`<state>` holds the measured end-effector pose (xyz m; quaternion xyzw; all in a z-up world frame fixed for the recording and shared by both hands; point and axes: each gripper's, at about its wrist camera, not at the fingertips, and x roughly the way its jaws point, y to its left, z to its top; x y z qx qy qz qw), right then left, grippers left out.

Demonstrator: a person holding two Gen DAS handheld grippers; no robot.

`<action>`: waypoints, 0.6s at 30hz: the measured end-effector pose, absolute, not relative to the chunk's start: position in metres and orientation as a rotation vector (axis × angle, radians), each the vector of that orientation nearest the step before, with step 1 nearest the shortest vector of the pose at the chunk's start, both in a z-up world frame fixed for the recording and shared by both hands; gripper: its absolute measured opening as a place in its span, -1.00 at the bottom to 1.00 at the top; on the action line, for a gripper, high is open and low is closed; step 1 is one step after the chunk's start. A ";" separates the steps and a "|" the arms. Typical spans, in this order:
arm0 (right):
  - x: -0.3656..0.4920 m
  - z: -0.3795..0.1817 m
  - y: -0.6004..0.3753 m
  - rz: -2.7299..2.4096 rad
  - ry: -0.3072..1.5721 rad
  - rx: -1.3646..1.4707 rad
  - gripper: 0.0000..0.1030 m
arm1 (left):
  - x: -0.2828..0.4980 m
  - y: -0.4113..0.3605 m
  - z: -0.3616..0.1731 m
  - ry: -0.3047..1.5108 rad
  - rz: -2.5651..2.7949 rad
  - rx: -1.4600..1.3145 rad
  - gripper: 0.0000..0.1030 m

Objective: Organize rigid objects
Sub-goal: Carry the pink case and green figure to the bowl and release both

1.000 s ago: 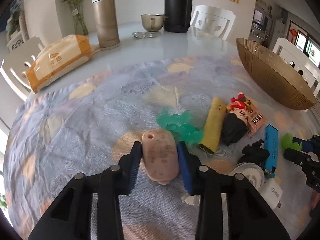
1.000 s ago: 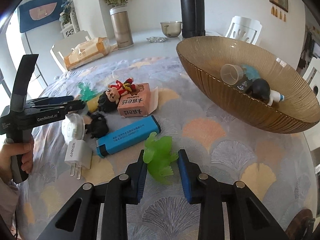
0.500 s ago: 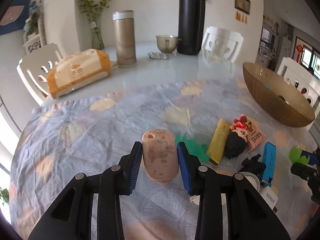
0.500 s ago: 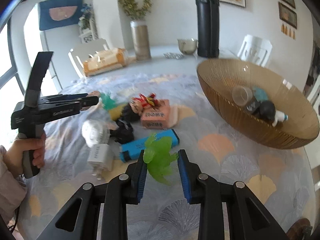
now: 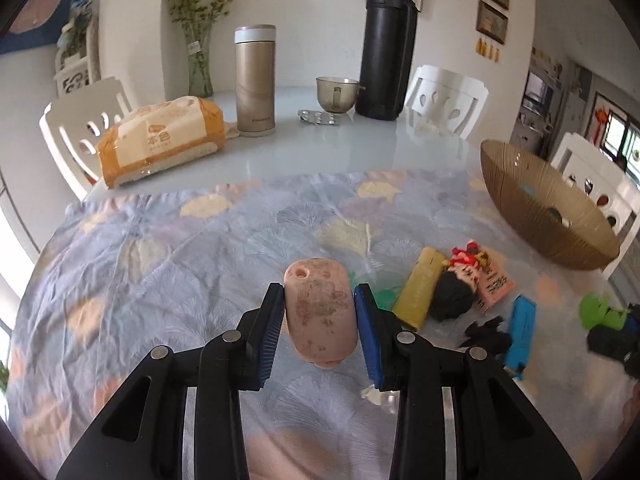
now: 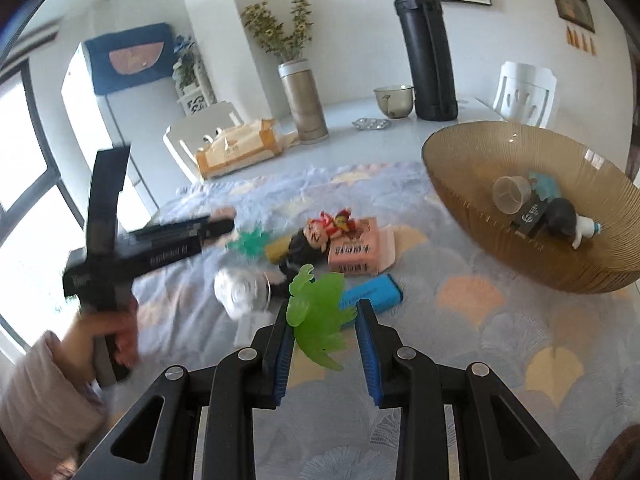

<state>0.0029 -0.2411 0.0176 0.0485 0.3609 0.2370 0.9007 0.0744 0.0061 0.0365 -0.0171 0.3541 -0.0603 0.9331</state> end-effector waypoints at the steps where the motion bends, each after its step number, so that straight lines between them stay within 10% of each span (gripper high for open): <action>1: 0.005 0.026 -0.245 0.495 0.742 0.123 -0.43 | 0.075 0.005 0.041 0.719 -0.125 -0.039 -0.36; 18: 0.084 0.077 -0.335 0.276 0.734 0.353 -0.42 | 0.119 -0.140 0.111 0.678 -0.390 -0.020 -0.36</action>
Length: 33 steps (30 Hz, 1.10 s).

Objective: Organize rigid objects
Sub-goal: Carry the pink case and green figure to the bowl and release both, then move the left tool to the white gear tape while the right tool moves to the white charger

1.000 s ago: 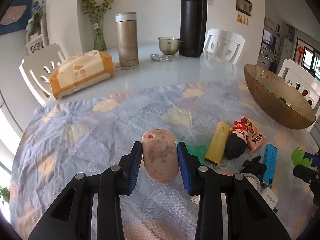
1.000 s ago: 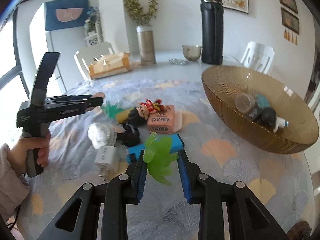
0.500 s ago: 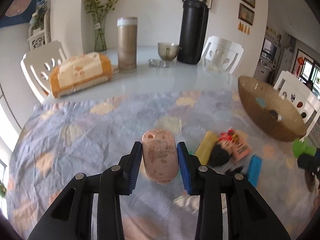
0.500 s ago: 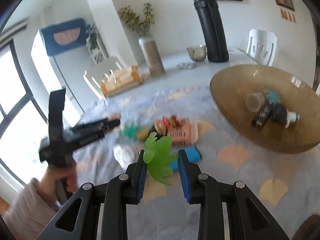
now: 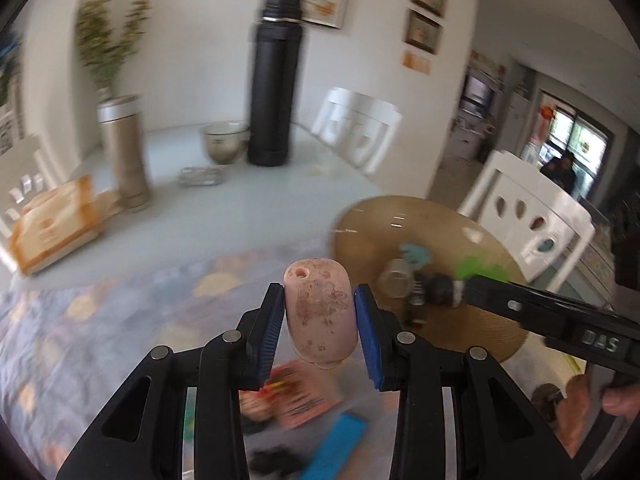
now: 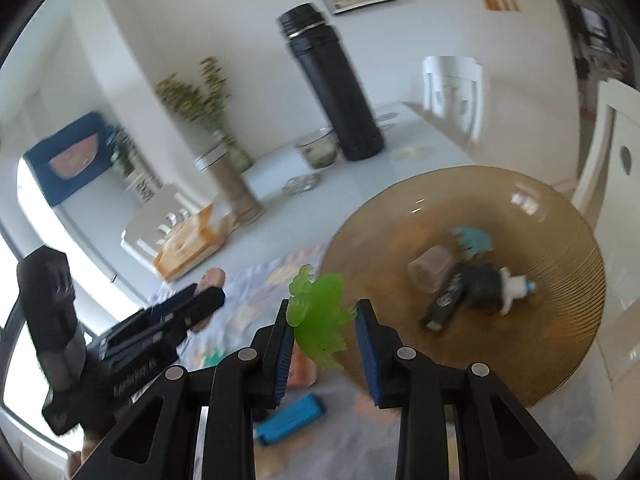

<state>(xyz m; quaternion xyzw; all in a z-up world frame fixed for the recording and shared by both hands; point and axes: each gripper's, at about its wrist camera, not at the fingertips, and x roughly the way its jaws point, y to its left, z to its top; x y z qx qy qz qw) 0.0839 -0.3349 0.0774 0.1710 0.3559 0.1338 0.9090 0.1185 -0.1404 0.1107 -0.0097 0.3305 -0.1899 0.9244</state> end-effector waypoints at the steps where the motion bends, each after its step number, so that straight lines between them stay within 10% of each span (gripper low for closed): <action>1: 0.087 0.077 -0.341 0.264 0.735 0.360 -0.43 | 0.122 -0.151 0.108 0.687 -0.422 -0.015 -0.36; 7: 0.103 0.063 -0.367 0.177 0.758 0.404 -0.43 | 0.141 -0.192 0.089 0.750 -0.507 -0.014 -0.34; 9: 0.107 0.057 -0.374 0.156 0.786 0.435 -0.28 | 0.144 -0.202 0.083 0.788 -0.539 -0.001 0.06; 11: 0.110 0.051 -0.377 0.103 0.831 0.412 0.21 | 0.145 -0.206 0.076 0.821 -0.489 0.035 1.00; 14: 0.108 0.050 -0.376 0.116 0.835 0.394 0.98 | 0.144 -0.208 0.067 0.848 -0.450 0.087 0.99; 33: 0.054 0.072 -0.320 0.224 0.828 0.393 1.00 | 0.100 -0.094 0.104 0.820 -0.276 0.001 0.99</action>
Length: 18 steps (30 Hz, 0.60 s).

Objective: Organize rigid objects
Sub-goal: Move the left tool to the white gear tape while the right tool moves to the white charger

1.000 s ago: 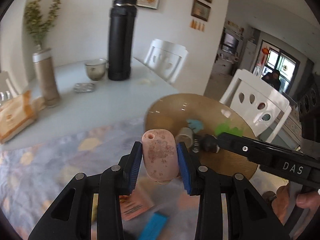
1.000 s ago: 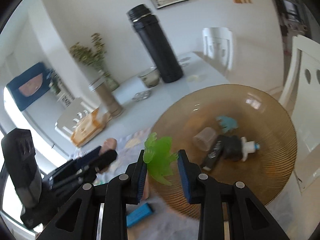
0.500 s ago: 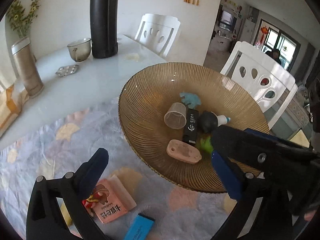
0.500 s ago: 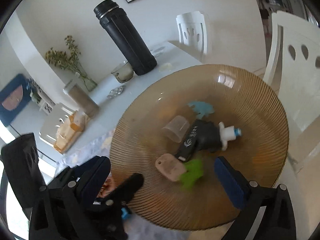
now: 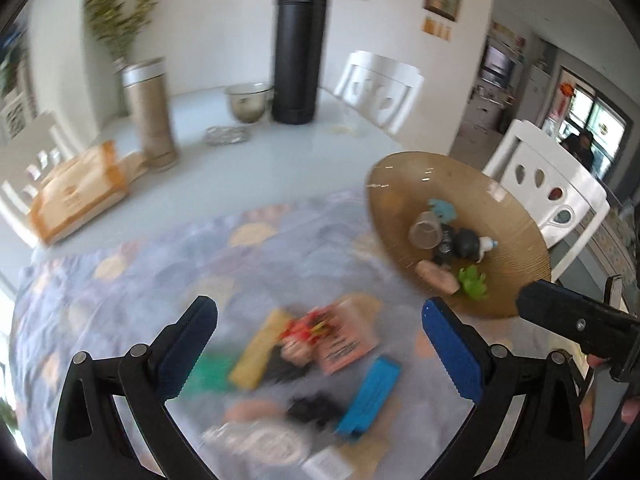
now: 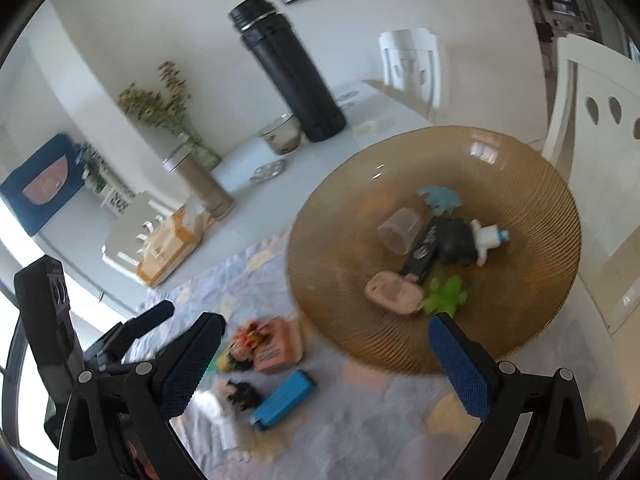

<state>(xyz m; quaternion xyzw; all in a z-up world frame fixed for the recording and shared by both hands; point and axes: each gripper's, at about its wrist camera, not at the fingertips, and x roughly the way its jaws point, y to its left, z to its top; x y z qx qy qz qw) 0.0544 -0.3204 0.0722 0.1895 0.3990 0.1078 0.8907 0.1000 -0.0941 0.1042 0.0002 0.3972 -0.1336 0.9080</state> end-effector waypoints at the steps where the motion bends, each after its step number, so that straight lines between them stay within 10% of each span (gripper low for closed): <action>1: 0.052 0.071 -0.315 0.236 0.833 0.380 1.00 | 0.096 -0.087 0.103 0.823 -0.261 -0.002 0.99; 18: 0.006 -0.023 -0.190 0.431 0.937 0.013 1.00 | 0.065 -0.041 0.029 0.954 -0.172 -0.031 0.99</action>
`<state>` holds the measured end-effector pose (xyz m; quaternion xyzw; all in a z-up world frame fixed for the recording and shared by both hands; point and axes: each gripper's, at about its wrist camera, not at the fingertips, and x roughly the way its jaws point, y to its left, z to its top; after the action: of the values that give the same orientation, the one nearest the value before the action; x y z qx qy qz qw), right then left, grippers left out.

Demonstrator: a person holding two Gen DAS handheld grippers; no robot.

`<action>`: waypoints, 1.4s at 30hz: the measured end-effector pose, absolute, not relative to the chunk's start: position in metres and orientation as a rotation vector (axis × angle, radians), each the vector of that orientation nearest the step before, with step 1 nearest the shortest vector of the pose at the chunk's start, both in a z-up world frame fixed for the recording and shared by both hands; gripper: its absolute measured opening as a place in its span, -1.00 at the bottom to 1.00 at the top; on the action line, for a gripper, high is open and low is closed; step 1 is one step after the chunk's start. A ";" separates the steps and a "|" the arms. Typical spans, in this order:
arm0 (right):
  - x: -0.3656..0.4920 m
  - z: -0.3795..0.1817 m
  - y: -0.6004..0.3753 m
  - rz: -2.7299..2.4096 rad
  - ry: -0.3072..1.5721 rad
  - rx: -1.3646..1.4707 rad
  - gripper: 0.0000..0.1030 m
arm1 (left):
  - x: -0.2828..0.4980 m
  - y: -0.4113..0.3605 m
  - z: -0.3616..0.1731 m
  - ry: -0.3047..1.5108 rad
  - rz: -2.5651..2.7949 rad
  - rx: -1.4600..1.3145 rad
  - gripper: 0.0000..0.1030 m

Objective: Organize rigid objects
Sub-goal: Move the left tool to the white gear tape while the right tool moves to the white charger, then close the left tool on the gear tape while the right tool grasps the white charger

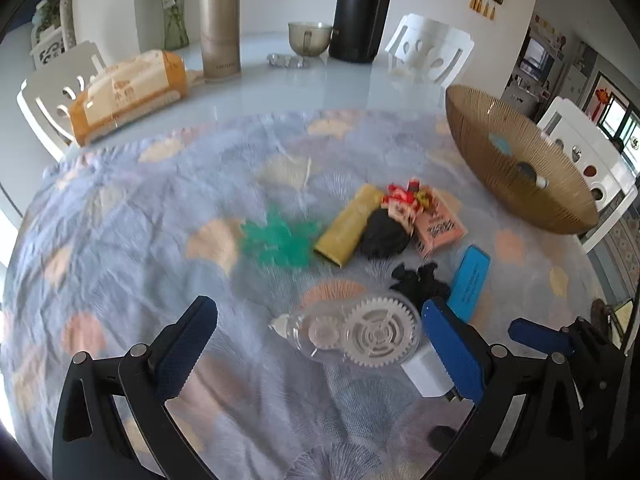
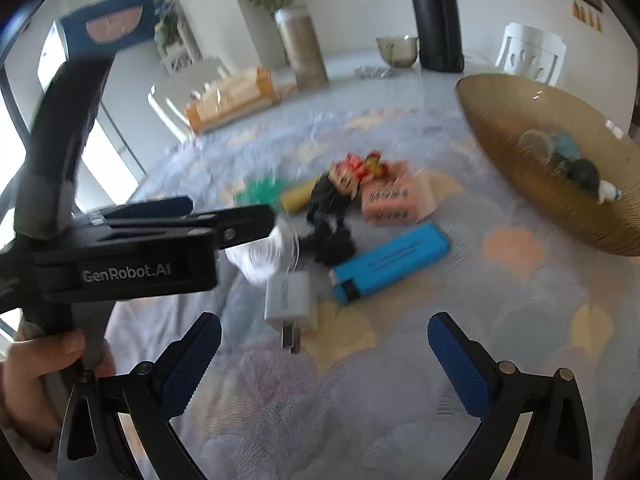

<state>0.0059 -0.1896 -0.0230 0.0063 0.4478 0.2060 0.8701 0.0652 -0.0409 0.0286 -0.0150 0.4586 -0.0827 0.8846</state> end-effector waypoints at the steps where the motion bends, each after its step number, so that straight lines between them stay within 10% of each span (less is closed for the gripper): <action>1: 0.007 -0.028 -0.188 0.422 0.933 0.015 1.00 | 0.065 -0.041 0.025 0.959 -0.172 -0.034 1.00; 10: 0.014 -0.031 -0.181 0.338 0.897 0.010 0.46 | 0.057 -0.041 0.010 0.929 -0.187 -0.107 1.00; 14: 0.011 -0.030 -0.183 0.372 0.889 0.039 -0.38 | 0.056 -0.045 0.005 0.921 -0.146 -0.053 1.00; 42: 0.007 -0.033 -0.229 0.444 0.889 0.349 -0.44 | 0.035 -0.020 0.007 0.877 -0.159 -0.193 0.99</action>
<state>0.0073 -0.2291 -0.0335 0.1666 0.4242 0.2118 0.8645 0.0348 -0.0205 0.0065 -0.0932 0.4235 -0.0767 0.8978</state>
